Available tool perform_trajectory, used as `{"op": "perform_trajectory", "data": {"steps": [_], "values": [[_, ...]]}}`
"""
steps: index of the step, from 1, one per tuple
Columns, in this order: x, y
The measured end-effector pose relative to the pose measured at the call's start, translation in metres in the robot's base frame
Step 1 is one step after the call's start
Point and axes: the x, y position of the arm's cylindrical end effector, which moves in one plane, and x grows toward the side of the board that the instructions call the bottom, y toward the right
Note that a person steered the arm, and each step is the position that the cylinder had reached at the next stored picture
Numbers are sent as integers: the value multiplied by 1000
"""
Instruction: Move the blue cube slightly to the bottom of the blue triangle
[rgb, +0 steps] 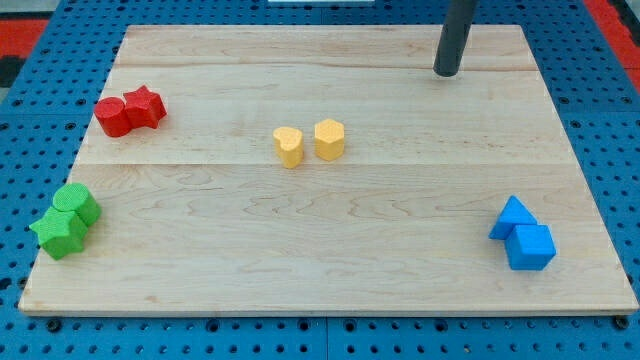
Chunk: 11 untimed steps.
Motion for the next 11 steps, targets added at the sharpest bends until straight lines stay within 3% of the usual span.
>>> {"op": "perform_trajectory", "data": {"steps": [2,3,4,5,11], "values": [[55,116],[159,118],[230,121],[264,110],[270,76]]}}
